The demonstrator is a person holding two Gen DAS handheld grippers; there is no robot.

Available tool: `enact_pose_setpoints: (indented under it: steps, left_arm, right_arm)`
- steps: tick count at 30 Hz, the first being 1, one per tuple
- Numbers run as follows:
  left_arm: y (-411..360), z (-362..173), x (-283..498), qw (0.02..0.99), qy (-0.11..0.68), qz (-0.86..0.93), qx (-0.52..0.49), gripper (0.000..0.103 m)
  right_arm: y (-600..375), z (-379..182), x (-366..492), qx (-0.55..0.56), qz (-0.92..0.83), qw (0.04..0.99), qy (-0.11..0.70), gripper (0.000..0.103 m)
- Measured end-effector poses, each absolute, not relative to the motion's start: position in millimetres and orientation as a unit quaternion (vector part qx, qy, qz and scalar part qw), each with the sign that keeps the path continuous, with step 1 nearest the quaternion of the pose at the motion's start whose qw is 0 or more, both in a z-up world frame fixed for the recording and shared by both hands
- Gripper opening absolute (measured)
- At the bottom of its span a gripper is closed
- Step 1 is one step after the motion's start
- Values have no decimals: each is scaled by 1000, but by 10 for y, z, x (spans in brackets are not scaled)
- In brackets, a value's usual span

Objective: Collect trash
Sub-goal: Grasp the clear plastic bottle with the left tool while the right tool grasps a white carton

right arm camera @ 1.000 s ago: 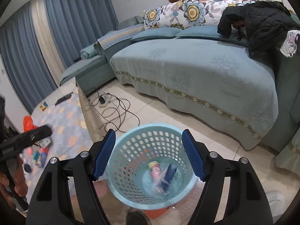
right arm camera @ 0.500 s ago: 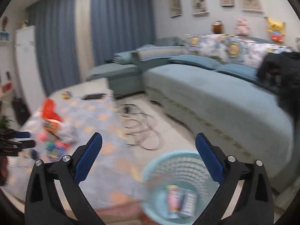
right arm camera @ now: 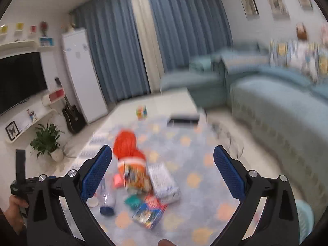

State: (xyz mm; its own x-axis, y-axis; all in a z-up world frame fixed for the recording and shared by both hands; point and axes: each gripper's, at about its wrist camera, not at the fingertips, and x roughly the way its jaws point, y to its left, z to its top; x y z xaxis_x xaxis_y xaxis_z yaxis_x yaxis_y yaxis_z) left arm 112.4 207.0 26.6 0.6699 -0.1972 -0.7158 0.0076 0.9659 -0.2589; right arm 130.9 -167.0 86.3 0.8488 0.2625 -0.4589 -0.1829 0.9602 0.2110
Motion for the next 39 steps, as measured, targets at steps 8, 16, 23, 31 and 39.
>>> enact_pose_setpoints:
  steps: [8,16,23,31,39]
  left_arm:
    - [1786,-75,1227,892,444,-54,-70,90]
    - [1132,-249,1603,889,451,-59,-45,90]
    - [1048,-536,1921,879,474,33,-34,89]
    - [829,-673,2098,875,482,47,9,89]
    - [910,-737,2151,857,514,14,-29,61]
  right_arm:
    - [-1442,620,1692,24,95,958,268,95]
    - [-1206,552,1786,0,102,961,255,95]
    - [-1183,494,1930,-27,98,964,247,95]
    - [-1435,521,2019,33,91,962,256,95]
    - [-1472,339,2168,44,88,953,286,95]
